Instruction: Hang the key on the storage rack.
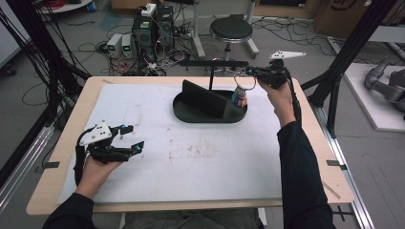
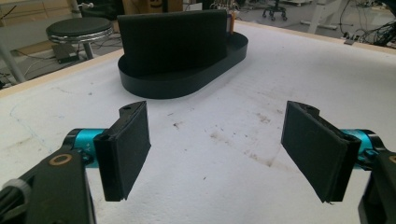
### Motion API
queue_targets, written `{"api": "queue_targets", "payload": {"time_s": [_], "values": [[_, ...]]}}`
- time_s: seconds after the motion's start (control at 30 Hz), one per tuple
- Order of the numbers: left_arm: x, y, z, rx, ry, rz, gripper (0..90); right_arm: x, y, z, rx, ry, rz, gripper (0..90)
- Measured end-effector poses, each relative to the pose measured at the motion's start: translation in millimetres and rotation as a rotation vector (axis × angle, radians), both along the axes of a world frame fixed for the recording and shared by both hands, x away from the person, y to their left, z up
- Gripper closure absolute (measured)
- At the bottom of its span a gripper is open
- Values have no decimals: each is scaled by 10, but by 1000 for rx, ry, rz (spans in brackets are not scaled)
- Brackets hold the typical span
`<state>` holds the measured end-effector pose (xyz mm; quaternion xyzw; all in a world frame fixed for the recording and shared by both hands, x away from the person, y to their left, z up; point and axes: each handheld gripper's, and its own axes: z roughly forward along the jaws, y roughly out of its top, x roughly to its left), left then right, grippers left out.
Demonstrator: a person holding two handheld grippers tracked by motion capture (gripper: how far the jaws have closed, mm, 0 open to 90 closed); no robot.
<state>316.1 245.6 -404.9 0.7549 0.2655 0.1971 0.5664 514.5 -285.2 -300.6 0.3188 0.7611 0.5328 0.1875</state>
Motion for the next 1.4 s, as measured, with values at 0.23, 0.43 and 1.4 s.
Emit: {"api": "queue_targets", "payload": {"time_s": [0.23, 0.43, 1.4], "values": [[-6, 12, 0, 4, 0, 2, 237, 58, -8, -44, -3, 10, -25, 881], [-9, 12, -4, 3, -1, 1, 237, 89, -29, -67, -13, 16, -34, 881], [-33, 36, -1, 6, -2, 4, 237, 91, -25, -79, -61, -3, -146, 800]]}}
